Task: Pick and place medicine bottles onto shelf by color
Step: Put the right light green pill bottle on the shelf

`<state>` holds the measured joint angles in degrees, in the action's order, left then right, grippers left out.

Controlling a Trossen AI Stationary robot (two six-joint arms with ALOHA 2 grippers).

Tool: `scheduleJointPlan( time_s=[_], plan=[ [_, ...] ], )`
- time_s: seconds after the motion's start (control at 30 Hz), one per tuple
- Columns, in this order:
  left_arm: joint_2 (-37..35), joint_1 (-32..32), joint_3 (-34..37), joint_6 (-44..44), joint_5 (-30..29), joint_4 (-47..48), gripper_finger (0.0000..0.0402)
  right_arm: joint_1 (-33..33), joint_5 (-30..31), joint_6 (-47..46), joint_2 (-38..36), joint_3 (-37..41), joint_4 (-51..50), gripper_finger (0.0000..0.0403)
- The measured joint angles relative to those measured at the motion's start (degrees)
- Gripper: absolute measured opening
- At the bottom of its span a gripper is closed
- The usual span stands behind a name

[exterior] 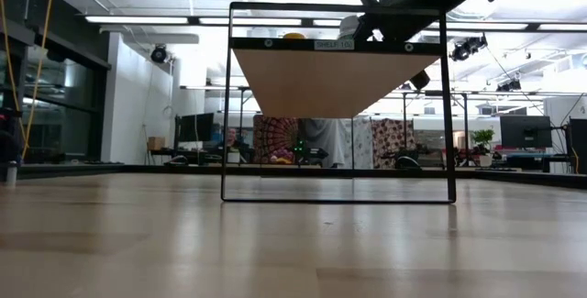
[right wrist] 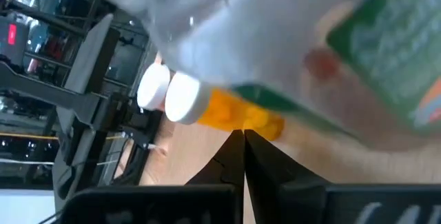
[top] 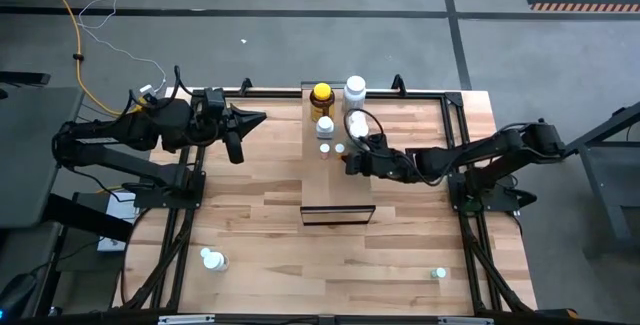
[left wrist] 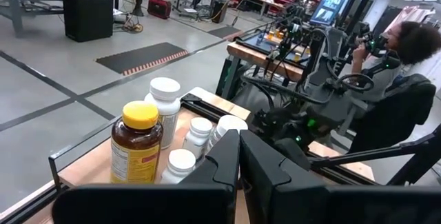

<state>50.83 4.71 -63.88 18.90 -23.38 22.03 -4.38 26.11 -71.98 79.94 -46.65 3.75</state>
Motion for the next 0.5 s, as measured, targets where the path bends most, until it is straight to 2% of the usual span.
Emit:
scheduleJointPlan(
  time_s=[0.37,0.5],
  plan=[
    [0.0,0.0,0.0,0.0,0.0,0.6,0.0003,1.0,-0.2,0.4,0.0,0.0,1.3,0.0],
    [0.0,0.0,0.0,0.0,0.0,0.6,0.0003,1.0,-3.4,2.6,-0.4,0.0,1.1,0.0]
  ],
)
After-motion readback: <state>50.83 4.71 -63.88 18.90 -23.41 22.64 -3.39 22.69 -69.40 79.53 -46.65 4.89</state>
